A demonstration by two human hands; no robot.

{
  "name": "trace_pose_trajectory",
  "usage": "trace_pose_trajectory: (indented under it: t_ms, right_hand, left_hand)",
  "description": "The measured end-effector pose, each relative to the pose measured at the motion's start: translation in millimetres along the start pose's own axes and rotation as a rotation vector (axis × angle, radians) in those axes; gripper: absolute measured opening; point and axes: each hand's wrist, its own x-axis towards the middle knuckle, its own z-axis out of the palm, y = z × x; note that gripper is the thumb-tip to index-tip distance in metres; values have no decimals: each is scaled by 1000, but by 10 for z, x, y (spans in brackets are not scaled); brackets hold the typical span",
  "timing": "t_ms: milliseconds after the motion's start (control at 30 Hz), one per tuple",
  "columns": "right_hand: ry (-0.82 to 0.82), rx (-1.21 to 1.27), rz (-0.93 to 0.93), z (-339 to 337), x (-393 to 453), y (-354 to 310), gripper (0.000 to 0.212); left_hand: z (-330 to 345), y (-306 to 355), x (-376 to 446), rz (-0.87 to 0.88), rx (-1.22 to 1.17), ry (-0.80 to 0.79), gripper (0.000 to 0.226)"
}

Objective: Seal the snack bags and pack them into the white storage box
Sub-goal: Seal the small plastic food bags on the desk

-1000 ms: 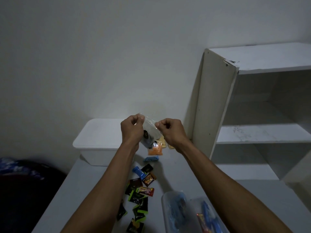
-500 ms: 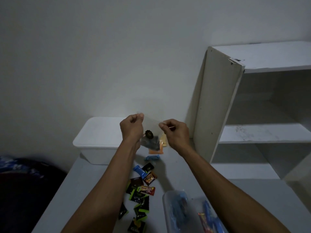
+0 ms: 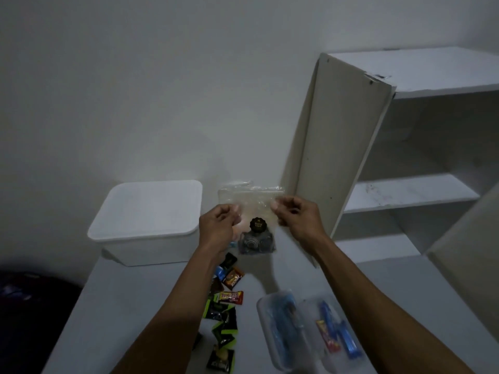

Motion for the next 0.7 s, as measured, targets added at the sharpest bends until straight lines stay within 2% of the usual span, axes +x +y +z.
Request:
trace_pose_trajectory:
  t_ms: [167, 300, 567, 633, 700]
  right_hand:
    - [49, -31, 196, -45, 66, 529, 8]
    - [137, -52, 235, -81, 431, 838, 13]
    - [170, -173, 275, -111, 1571, 1549, 19]
    - [180, -216, 312, -75, 1833, 1757, 18]
    - [190, -233, 366, -22, 2045, 1939, 16]
  left_hand:
    - [164, -423, 206, -99, 15, 21, 5]
    - [395, -680, 518, -71, 125, 84, 6]
    - [980, -1027, 1506, -49, 222, 211, 14]
    - [1083, -1154, 1789, -73, 266, 246, 5]
    - [1159, -1280, 2027, -130, 240, 297, 6]
